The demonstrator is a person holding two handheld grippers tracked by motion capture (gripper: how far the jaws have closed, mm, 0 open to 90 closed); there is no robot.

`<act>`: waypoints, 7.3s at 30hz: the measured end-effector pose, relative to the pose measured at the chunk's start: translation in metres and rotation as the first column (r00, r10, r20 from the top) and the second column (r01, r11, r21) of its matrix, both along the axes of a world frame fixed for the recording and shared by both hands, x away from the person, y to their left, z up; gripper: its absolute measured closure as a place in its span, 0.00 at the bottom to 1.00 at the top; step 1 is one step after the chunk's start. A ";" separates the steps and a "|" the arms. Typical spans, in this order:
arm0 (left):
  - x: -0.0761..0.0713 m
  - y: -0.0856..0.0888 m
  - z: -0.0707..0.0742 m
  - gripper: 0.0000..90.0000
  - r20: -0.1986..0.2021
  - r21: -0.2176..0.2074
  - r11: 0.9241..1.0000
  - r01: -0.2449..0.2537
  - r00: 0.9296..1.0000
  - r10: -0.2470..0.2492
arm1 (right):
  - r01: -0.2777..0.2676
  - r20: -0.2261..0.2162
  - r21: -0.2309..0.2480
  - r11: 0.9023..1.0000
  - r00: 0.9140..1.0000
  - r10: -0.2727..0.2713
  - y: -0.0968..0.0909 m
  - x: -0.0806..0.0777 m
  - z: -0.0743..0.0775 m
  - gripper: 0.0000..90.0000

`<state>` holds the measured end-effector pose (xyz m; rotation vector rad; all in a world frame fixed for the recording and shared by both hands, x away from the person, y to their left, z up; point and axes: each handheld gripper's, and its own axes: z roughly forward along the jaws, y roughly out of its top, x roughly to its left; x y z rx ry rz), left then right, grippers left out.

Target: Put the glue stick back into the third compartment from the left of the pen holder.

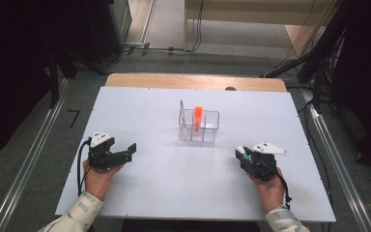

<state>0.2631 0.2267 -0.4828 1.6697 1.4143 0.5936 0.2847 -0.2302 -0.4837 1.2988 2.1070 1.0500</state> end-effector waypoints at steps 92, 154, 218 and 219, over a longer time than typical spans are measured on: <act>0.001 0.003 0.001 0.14 0.002 -0.012 1.000 0.004 1.000 -0.004 | -0.009 0.089 0.168 0.986 0.996 -0.007 0.105 0.116 0.077 0.69; 0.001 0.001 0.000 0.13 0.006 0.007 1.000 -0.010 1.000 0.010 | -0.017 0.115 0.089 0.996 0.993 0.006 0.056 0.081 0.046 0.26; -0.038 -0.001 0.008 0.11 0.075 0.043 0.999 0.004 0.997 -0.007 | 0.130 0.009 0.019 0.991 0.991 -0.130 -0.074 -0.010 0.017 0.19; -0.040 -0.001 0.008 0.11 0.076 0.044 0.999 0.007 0.997 -0.010 | 0.133 0.012 0.019 0.991 0.991 -0.133 -0.076 -0.011 0.018 0.19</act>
